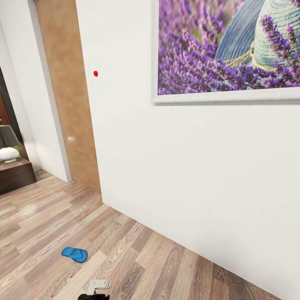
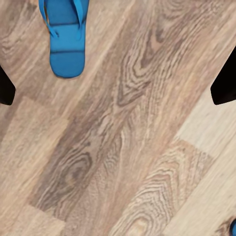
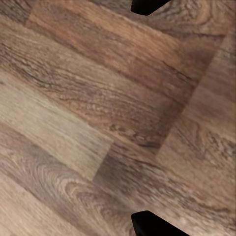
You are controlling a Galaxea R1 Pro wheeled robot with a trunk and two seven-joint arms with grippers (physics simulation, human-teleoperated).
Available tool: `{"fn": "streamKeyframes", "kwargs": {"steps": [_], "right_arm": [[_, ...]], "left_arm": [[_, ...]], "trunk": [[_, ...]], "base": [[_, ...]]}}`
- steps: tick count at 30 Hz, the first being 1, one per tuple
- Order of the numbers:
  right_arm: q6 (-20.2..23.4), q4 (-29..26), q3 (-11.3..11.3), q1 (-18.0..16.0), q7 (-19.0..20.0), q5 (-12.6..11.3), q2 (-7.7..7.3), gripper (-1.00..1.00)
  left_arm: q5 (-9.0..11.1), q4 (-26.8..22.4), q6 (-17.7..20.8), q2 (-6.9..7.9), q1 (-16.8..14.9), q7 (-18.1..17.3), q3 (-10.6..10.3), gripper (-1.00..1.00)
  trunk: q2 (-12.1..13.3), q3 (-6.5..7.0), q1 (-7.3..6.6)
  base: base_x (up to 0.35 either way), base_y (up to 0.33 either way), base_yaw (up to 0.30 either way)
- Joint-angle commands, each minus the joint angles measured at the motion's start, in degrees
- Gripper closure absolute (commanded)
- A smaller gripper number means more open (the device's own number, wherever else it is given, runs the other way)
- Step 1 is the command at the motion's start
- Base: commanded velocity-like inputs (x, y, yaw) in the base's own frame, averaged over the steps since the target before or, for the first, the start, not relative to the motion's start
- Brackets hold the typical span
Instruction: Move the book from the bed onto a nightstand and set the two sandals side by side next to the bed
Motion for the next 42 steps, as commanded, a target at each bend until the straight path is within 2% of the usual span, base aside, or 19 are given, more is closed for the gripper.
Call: {"fn": "streamKeyframes", "kwargs": {"steps": [1, 17, 30, 42], "right_arm": [[-0.09, 0.01, 0.16, -0.03, -0.28, -0.01, 0.02, -1.0], [-0.09, 0.1, 1.11, -0.03, -0.33, -0.06, 0.01, -1.0], [-0.16, 0.07, 1.44, -0.03, -0.31, -0.07, 0.03, -1.0], [-0.25, -0.03, 1.51, -0.03, -0.36, -0.04, 0.08, -1.0]], "left_arm": [[-0.04, -0.06, 0.28, 0.0, -0.12, -0.04, -0.02, -1.0], [-0.09, 0.14, 0.5, -0.1, -0.52, 0.01, 0.08, -1.0], [0.02, 0.08, 6.49, -0.21, -0.55, 0.16, 0.16, -1.0], [0.07, -0.02, 7.94, -0.26, -0.61, 0.22, 0.21, -1.0]], "trunk": [[-0.44, -0.24, 0.21], [-6.86, -3.12, 3.73], [-7.03, -6.0, 4.06], [-7.19, -8.66, 4.37]], "base": [[0.0, 0.0, 0.0], [0.0, 0.0, 0.0], [0.0, 0.0, 0.0], [0.0, 0.0, 0.0]]}}
